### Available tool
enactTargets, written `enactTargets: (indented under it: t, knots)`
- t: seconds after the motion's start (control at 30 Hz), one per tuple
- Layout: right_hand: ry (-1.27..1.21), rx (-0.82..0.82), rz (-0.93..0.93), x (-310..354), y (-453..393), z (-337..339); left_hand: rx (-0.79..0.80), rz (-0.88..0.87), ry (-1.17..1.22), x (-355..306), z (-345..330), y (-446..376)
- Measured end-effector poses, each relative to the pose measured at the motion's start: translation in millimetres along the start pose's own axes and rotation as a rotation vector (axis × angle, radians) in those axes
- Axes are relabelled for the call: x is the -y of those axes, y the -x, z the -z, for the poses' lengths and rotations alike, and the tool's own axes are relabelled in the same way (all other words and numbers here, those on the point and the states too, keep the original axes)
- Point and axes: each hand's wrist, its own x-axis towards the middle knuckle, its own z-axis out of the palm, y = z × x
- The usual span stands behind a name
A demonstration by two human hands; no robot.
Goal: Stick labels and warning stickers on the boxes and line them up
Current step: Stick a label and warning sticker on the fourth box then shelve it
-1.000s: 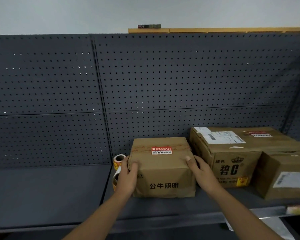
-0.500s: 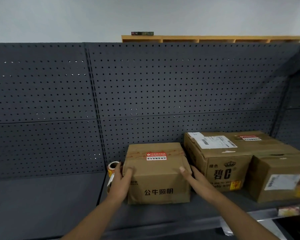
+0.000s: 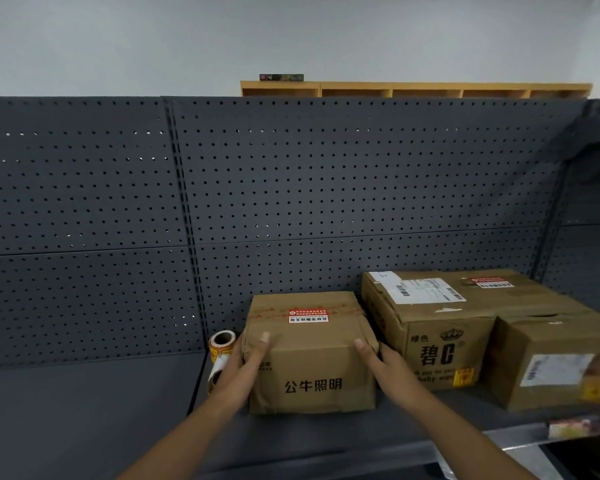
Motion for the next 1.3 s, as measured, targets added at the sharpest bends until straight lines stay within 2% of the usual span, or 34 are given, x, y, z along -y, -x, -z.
enactTargets:
  t: [0.13,0.23,0.37,0.5,0.63,0.9,1.03,1.3]
  knots:
    - [0.000,-0.028,-0.009,14,1,4,0.071,0.000,0.031,-4,2,-1]
    - [0.029,-0.121,0.014,30,3,3,0.092,-0.040,-0.026,-8,5,-3]
    - [0.164,-0.240,0.059,41,1,7,0.014,-0.075,-0.093,-23,9,-3]
    - [0.253,-0.239,0.119,51,-4,12,-0.096,-0.045,-0.120,-44,11,-5]
    - [0.300,-0.260,0.163,65,-14,15,-0.044,0.024,-0.172,-61,15,-14]
    - [0.417,-0.319,0.095,76,-31,23,0.095,0.231,-0.257,-86,20,-34]
    - [0.373,-0.260,0.083,72,-31,21,0.080,0.292,-0.337,-83,13,-40]
    - [0.421,-0.239,0.133,62,-28,14,-0.021,0.235,-0.345,-69,-2,-56]
